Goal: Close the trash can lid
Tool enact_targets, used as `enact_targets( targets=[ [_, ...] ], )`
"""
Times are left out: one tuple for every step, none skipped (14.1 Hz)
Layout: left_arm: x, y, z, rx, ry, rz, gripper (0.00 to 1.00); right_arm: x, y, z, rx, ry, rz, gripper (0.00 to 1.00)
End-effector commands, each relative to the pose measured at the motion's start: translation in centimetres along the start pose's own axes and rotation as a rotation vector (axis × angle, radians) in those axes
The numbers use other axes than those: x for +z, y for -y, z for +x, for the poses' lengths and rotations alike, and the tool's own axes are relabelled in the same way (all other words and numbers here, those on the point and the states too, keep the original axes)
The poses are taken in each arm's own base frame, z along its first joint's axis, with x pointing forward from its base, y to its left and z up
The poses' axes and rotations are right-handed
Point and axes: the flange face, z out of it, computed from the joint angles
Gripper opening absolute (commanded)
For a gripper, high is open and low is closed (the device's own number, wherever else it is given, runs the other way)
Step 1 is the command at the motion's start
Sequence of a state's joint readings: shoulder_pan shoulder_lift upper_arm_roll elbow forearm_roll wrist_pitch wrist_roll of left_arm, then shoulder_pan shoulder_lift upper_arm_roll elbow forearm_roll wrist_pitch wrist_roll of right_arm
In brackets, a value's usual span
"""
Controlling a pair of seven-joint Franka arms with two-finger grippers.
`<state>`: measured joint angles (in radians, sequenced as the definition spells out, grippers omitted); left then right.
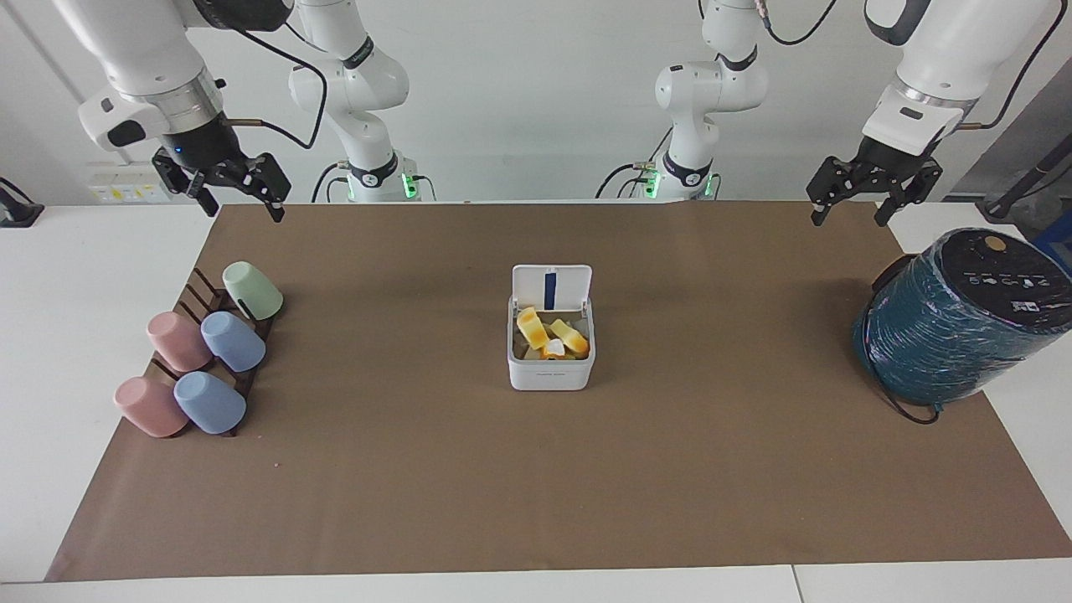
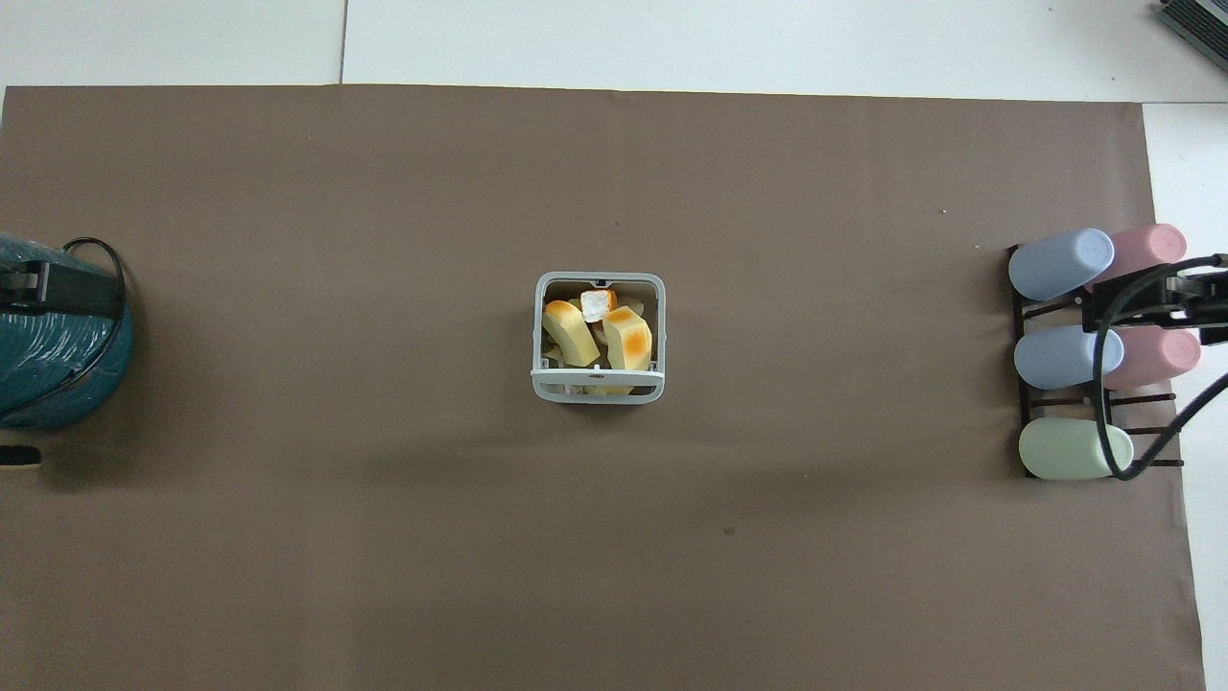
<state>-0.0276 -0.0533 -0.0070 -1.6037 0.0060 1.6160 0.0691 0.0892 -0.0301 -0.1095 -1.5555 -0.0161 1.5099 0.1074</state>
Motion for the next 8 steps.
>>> enact_targets(
  targets=[
    [-0.1,0.1,-0.9,-0.004,-0.006,0.024,1.0,-0.1,-0.1,-0.8,-0.025,0.009,0.019,1.0],
    [0.0,0.1,-1.0,-0.013,0.006,0.024,1.0,-0.1,-0.1,-0.8,-0.023,0.01,0.019,1.0],
    [0.0,0.0,-1.0,-0.012,0.004,0.024,1.0,-0.1,-0.1,-0.8,-0.025,0.009,0.019,1.0],
    [0.0,-0.1,-1.1,-0.009,0.01,0.023,1.0,-0.1,-0.2,-0.8,-0.022,0.01,0.019,1.0],
    [0.0,-0.2,-1.1,-0.006,0.009,0.023,1.0,-0.1,-0.1,-0.8,-0.025,0.009,0.019,1.0],
    [-0.1,-0.3,-1.1,-0.008,0.009,0.023,1.0,-0.1,-0.2,-0.8,-0.023,0.01,0.019,1.0],
    [-0.1,-0.7,-0.9,-0.003,-0.005,0.023,1.0,-0.1,-0.1,-0.8,-0.023,0.01,0.019,1.0],
    [-0.2,-1.3,-0.8,0.006,-0.01,0.023,1.0,-0.1,-0.1,-0.8,-0.023,0.01,0.019,1.0]
  ],
)
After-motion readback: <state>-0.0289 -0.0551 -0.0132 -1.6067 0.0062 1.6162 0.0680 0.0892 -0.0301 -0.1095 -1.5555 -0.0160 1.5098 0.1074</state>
